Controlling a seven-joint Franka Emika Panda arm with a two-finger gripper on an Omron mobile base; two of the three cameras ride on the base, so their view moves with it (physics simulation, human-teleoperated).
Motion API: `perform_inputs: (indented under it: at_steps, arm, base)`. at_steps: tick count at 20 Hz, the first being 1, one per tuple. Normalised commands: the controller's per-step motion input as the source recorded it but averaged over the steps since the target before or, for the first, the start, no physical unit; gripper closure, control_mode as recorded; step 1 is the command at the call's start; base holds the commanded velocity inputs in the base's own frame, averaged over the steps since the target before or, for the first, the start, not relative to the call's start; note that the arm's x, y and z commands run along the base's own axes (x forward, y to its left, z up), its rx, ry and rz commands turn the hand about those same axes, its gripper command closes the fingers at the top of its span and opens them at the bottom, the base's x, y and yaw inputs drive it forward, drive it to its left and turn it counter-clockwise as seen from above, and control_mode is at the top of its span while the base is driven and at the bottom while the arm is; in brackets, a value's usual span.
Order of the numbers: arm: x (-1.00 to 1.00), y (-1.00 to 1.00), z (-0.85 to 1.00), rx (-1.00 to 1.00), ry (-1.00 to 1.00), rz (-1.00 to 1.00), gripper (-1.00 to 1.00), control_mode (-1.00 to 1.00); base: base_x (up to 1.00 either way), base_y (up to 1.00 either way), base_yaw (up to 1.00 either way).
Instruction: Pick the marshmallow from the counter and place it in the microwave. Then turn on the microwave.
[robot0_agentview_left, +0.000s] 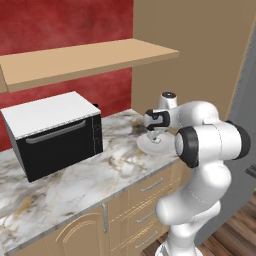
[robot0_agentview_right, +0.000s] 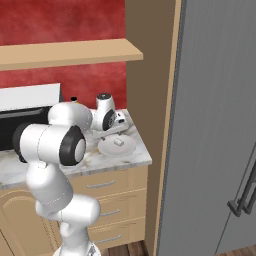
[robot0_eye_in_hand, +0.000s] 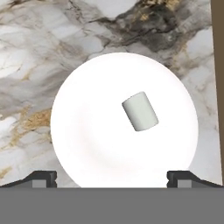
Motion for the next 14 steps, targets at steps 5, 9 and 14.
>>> perform_inputs:
  at_steps: [5,9,14]
  arm:
    - [0.10,0.00,-0.14,0.00,0.00,0.00,-1.00,-1.00]
    - [0.07,0.00,-0.12,0.00,0.00,0.00,-1.00,-1.00]
    - [0.09,0.00,-0.11,0.00,0.00,0.00,-1.00,-1.00]
  base:
    - [0.00,0.00,0.00]
    - [0.00,0.00,0.00]
    - [0.00,0.00,0.00]
